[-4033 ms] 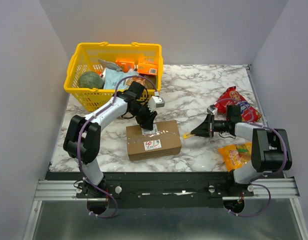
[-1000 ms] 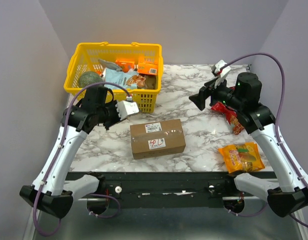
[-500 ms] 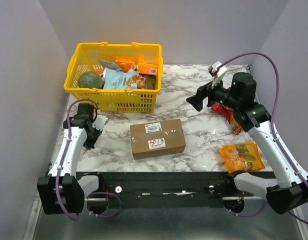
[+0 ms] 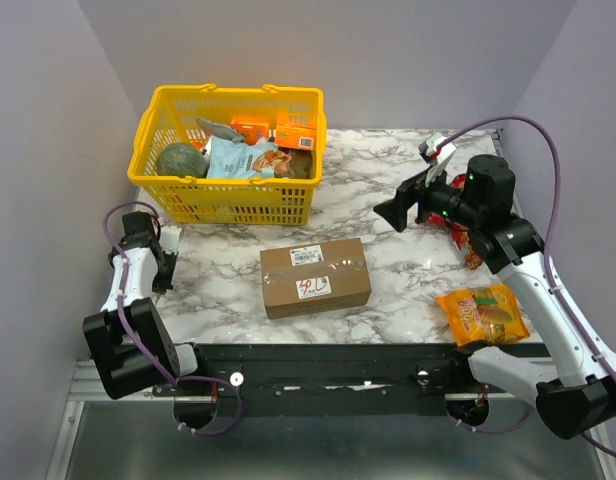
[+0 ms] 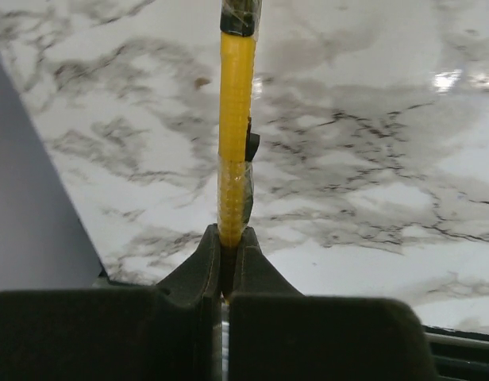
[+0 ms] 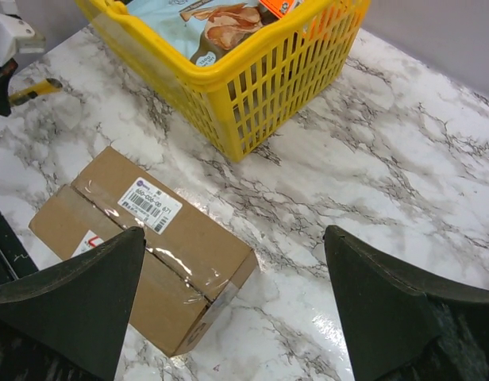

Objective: Unpack the express box

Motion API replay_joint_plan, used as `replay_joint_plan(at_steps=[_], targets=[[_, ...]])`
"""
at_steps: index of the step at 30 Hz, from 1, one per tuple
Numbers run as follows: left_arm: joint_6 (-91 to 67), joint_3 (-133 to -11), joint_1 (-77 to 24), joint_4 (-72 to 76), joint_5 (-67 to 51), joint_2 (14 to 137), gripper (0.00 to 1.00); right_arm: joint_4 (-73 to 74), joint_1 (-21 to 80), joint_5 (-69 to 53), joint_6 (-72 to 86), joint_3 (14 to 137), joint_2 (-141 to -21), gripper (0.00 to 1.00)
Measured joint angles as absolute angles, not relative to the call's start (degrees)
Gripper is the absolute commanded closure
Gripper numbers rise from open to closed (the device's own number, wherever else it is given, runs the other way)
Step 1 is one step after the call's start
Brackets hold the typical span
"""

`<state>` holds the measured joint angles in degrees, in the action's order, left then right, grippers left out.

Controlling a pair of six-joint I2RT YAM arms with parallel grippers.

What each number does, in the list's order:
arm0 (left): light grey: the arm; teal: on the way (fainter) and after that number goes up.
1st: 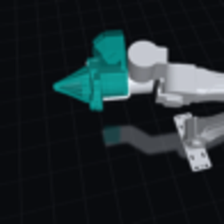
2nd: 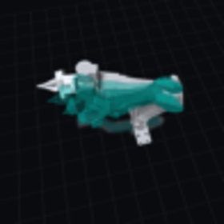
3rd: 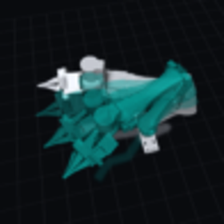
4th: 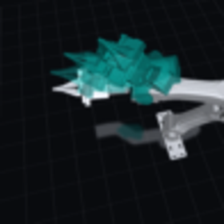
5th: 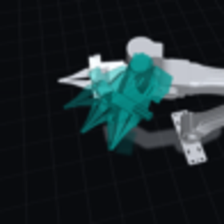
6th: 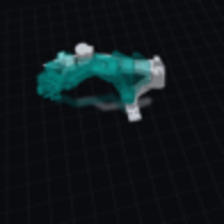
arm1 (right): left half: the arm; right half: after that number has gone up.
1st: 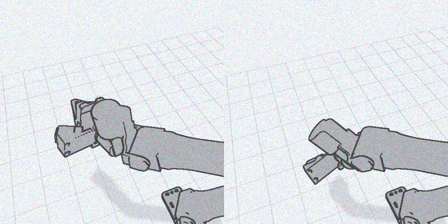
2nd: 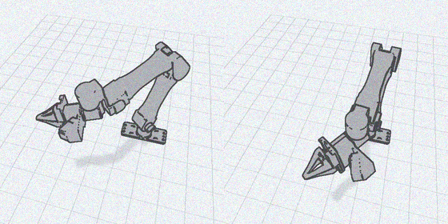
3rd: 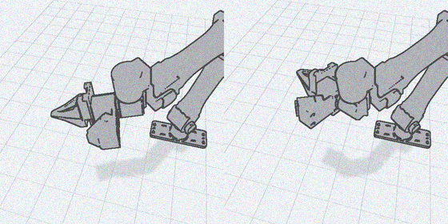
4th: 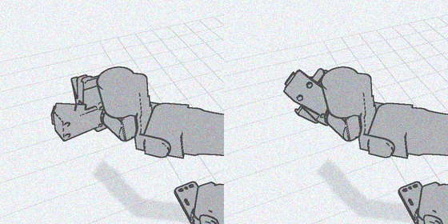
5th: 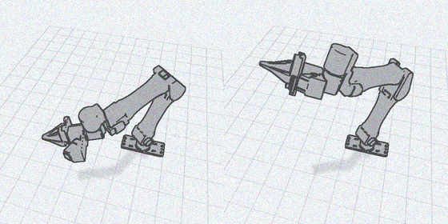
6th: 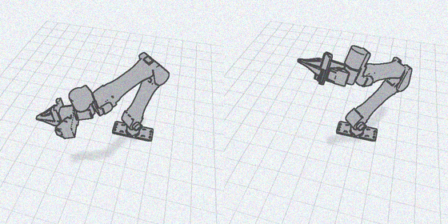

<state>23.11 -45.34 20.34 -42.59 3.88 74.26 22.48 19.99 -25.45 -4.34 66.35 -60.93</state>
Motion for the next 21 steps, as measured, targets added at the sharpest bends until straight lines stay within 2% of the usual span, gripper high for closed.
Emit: replay_joint_plan(at_steps=[2,4,8,11,17,21], targets=[[24.60,-43.75,20.25,-41.28,0.54,73.91,0.86,22.46,19.86,-25.82,-4.34,66.35,-60.86,0.01],[25.82,-41.95,20.25,-40.49,-2.04,73.65,0.72,22.48,19.79,-26.28,-4.34,66.35,-60.99,0.01],[26.37,-39.83,20.25,-39.72,-3.57,73.47,0.55,22.48,19.75,-27.18,-4.32,66.37,-61.73,0.01],[26.41,-38.87,20.29,-38.79,-3.51,72.18,0.50,22.48,19.75,-27.94,-4.27,66.41,-62.74,0.01],[27.59,-38.04,20.71,-37.69,-2.07,68.23,0.50,22.50,19.75,-28.60,-3.90,66.41,-63.46,0.02],[29.41,-41.39,21.06,-42.28,-9.76,63.61,0.47,22.85,19.75,-30.46,-4.64,66.87,-63.72,0.05]])
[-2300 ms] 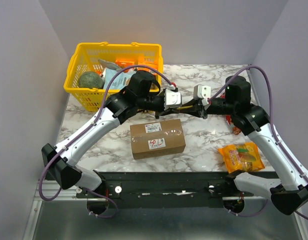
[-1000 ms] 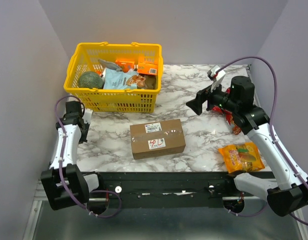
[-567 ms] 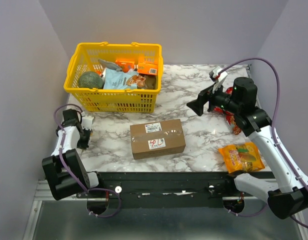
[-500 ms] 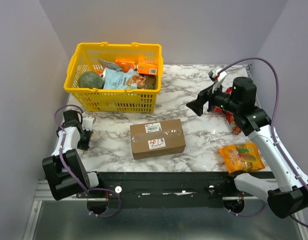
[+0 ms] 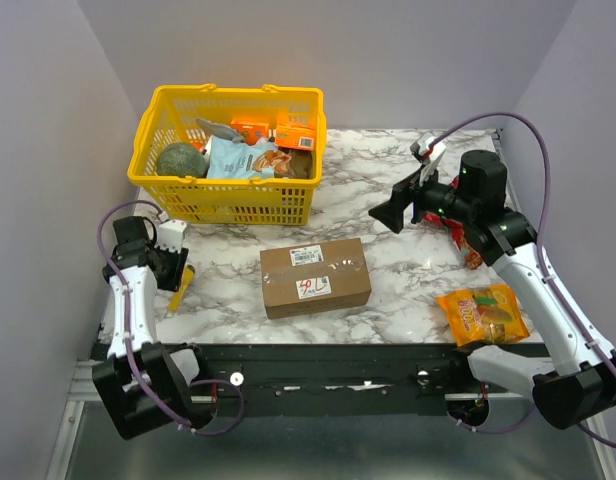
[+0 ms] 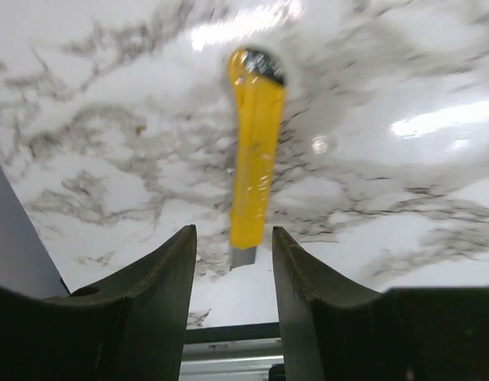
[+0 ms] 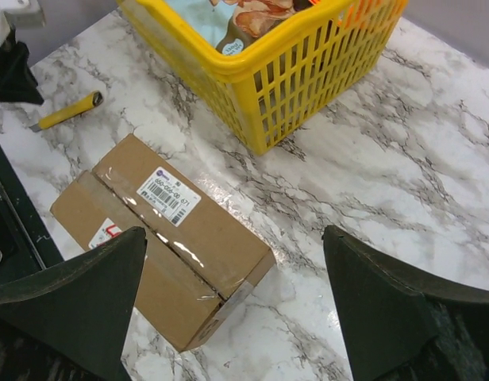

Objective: Unpack the express box

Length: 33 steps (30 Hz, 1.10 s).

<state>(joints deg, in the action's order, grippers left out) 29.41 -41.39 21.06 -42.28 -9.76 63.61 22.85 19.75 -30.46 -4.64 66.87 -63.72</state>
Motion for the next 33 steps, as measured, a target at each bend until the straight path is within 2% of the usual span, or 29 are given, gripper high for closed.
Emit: replay_joint_plan(at_steps=[6,11,19,25,33], targets=[[35.24,-51.29,17.93,-48.34,-31.94,52.93,0.41,26.57,22.02,-35.33,-15.14,70.30,-66.06,0.06],[35.46,-53.74,10.59,-49.15,-40.99,52.66,0.39,29.63,29.41,-33.65,-27.90,67.77,-67.24,0.05],[32.91,-57.12,0.16,-46.30,-41.04,59.75,0.37,20.93,32.53,-24.93,-31.31,58.06,-73.69,0.05],[30.65,-61.30,-4.97,-43.27,-39.09,67.18,0.37,15.40,32.71,-23.27,-31.18,57.49,-80.66,0.05],[25.54,-54.72,-8.73,-37.41,-36.75,68.55,0.37,15.11,38.28,-23.16,-44.16,54.50,-80.86,0.02]])
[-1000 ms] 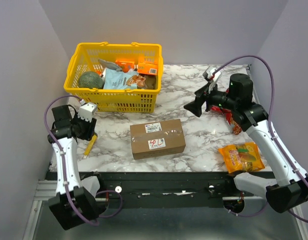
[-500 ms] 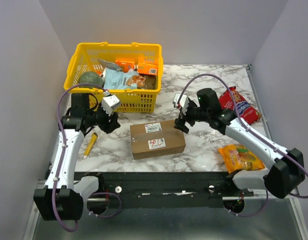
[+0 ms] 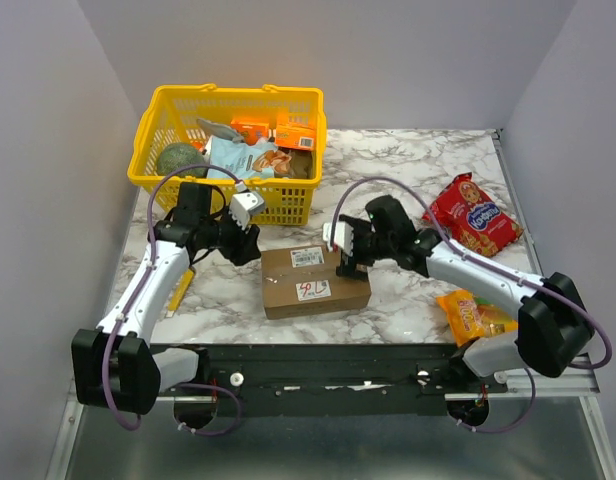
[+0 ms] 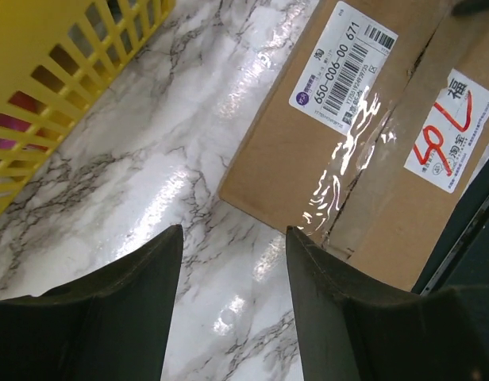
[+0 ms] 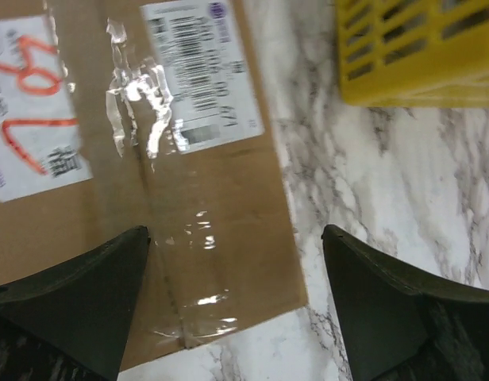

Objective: Unpack the express box

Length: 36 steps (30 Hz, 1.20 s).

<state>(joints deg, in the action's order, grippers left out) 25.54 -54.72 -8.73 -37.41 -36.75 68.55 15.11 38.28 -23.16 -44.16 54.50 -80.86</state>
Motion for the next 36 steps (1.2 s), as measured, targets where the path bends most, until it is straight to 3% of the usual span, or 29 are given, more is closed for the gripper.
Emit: replay_joint_plan(at_steps=[11,24,36], targets=[[22.61,-51.13,-14.66,-32.51,-35.73,68.55,0.33,8.43,45.45,-17.91,-58.85,43.16,-72.97,0.02],[31.14,-46.22,-33.47,-23.38,-28.99,66.32,0.32,5.78,45.76,-16.95,-57.14,41.12,-71.57,0.02],[39.79,-42.41,-39.18,-13.08,-23.86,70.70,0.35,6.72,45.36,-17.32,-53.43,39.35,-68.64,0.02]])
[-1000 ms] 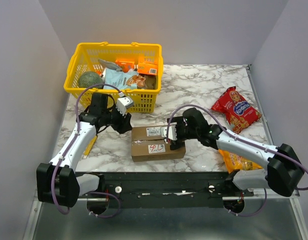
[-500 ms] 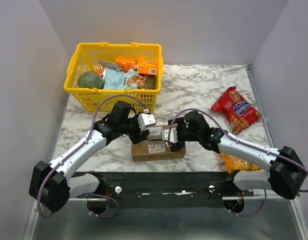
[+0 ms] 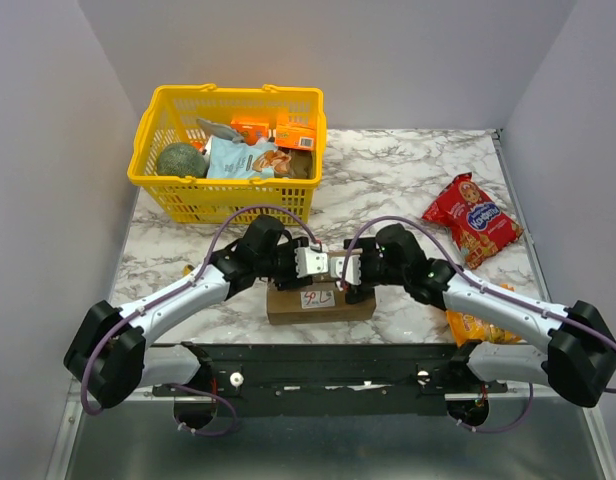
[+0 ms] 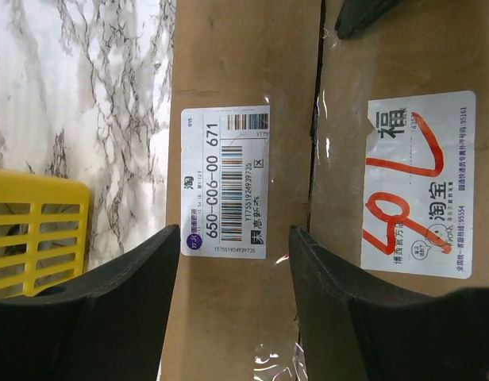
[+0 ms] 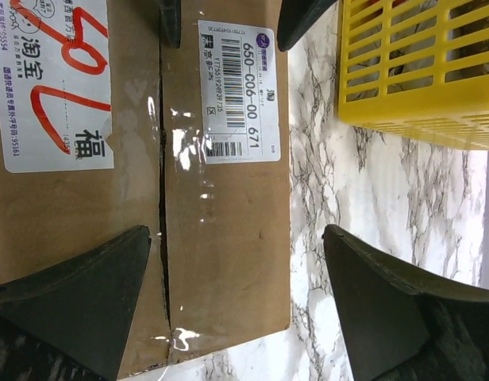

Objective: Unpack the express box

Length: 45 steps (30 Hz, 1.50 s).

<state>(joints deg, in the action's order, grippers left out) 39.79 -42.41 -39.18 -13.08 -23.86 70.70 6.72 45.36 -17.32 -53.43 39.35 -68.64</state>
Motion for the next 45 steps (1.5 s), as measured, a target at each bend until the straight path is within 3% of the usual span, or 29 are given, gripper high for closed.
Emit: replay_joint_plan(at_steps=[23,35,40,45], targets=[[44.51,-40.49,-40.99,-9.52,-27.18,69.28,0.36,10.24,42.17,-21.10,-31.22,38.13,-65.54,0.02],[45.65,-32.82,-40.25,-15.38,-23.90,42.61,0.41,12.12,41.91,-24.34,-39.13,37.98,-64.97,0.04],[53.10,-30.13,-40.25,-26.15,-29.34,43.72,0.35,12.38,42.04,-25.19,-42.35,38.87,-66.78,0.05],[57.78,-28.51,-40.95,-24.05,-31.57,44.23,0.34,12.49,42.54,-25.15,-44.12,39.88,-68.40,0.05]])
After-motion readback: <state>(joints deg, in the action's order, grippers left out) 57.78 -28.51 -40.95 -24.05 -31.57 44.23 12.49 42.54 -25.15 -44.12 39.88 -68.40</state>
